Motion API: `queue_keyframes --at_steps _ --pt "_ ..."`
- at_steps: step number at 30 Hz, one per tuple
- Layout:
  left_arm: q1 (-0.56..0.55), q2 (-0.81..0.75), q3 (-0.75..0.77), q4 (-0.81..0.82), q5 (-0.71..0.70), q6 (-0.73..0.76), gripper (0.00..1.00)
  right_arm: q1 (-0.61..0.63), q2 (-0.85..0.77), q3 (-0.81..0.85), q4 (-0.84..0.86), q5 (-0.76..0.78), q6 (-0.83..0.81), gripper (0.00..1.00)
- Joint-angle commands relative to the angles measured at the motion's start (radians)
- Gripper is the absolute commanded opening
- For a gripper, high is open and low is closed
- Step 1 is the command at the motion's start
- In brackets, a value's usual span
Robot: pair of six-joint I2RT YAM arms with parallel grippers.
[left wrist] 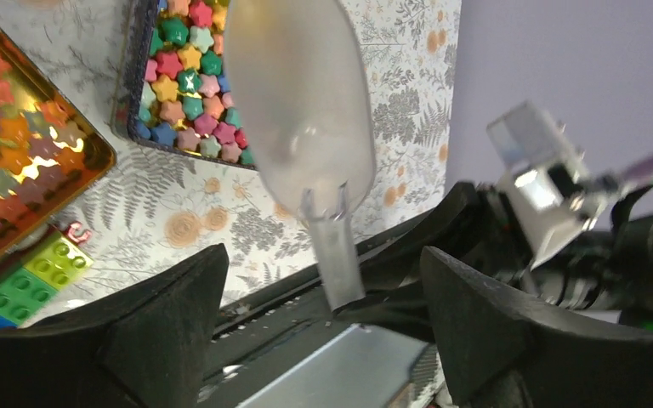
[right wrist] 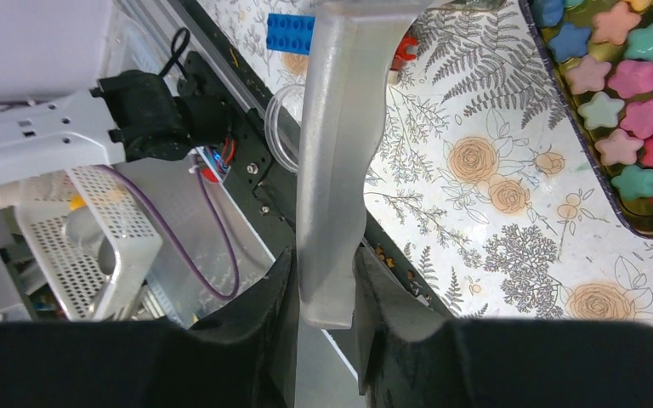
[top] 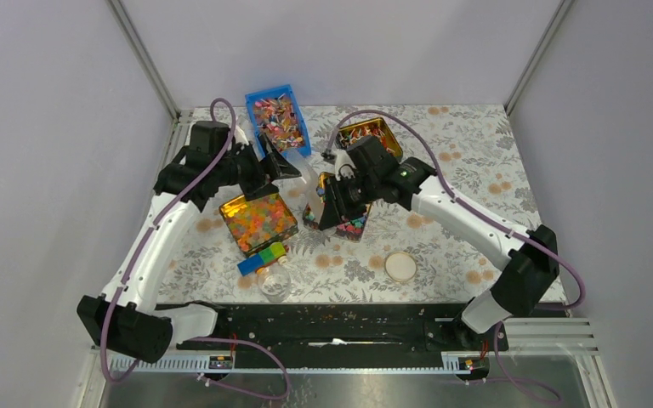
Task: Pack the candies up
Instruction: Pick up the spatula from the center of the board.
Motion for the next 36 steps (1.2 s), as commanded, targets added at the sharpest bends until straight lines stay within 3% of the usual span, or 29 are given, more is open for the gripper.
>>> queue_keyframes --at_steps 1,5,9,10,11,15,19,24,30,36 --pt "0.001 -0.046 0.068 -0.045 0.008 0.199 0.83 -0.06 -0.075 0.05 0.027 -0.127 0.055 0.0" --pt "-0.09 -0.031 0.128 -0.095 -0.043 0.421 0.82 -0.087 -0.099 0.045 0.024 -0.189 0.104 0.0" --pt "-0.253 -0.029 0.184 -0.157 -0.213 0.674 0.82 -0.108 -0.127 0.026 0.024 -0.233 0.144 0.0" --pt "-0.283 -0.051 0.162 -0.139 -0.249 0.722 0.93 -0.111 -0.135 0.017 0.023 -0.242 0.149 0.0" --pt "-0.307 -0.085 0.124 -0.101 -0.256 0.779 0.98 -0.112 -0.145 0.008 0.023 -0.254 0.148 0.0" --pt "-0.321 -0.316 -0.145 0.243 -0.153 0.952 0.99 -0.112 -0.158 -0.024 0.021 -0.307 0.127 0.0" --pt "-0.323 -0.515 -0.383 0.462 -0.03 1.208 0.99 -0.113 -0.174 -0.058 0.022 -0.332 0.131 0.0" --pt "-0.323 -0.492 -0.353 0.303 0.041 1.432 0.99 -0.113 -0.188 -0.095 0.023 -0.363 0.128 0.0" --pt "-0.323 -0.408 -0.303 0.232 0.087 1.557 0.97 -0.112 -0.178 -0.117 0.023 -0.407 0.126 0.0" --pt "-0.35 -0.328 -0.267 0.166 0.097 1.663 0.74 -0.112 -0.166 -0.114 0.022 -0.435 0.138 0.0"
